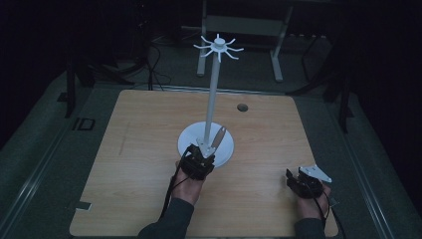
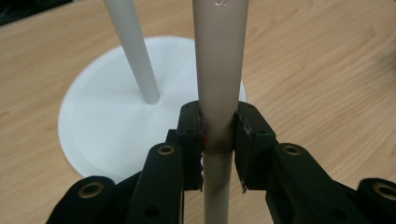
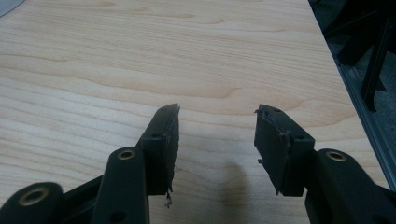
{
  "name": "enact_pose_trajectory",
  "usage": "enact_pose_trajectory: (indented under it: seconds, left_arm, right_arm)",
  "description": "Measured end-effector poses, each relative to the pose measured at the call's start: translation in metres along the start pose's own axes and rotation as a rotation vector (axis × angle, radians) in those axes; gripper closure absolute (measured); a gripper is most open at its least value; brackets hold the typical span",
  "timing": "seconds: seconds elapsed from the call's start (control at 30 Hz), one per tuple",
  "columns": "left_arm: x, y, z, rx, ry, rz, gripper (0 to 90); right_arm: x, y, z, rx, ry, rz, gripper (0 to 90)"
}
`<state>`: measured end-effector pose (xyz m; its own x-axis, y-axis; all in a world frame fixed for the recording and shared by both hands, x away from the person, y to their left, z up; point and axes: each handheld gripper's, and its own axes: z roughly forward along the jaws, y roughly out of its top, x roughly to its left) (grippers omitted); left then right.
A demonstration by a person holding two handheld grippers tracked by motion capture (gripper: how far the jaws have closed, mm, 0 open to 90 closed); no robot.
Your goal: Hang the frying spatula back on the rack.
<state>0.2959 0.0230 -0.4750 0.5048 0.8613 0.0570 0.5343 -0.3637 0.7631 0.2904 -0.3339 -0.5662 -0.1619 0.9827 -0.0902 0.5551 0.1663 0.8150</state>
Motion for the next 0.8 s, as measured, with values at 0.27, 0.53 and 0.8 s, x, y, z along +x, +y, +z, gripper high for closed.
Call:
enact_pose_trajectory:
  seconds: [0.27,0.53,0.8]
  left_arm:
    - [-0.002,0.007,-0.013,-0.084,0.022,-0.011,73.9]
    - [-0.003,0.008,-0.024,-0.159,0.056,-0.025,74.0]
    - [-0.003,0.011,-0.03,-0.202,0.073,-0.036,73.9]
  right_arm:
    - [0.0,0.0,0.0,0.0,0.001,0.0,49.7]
    - [0.0,0.0,0.0,-0.002,0.003,0.0,49.5]
    - [0.0,0.0,0.0,0.0,0.005,-0.003,49.3]
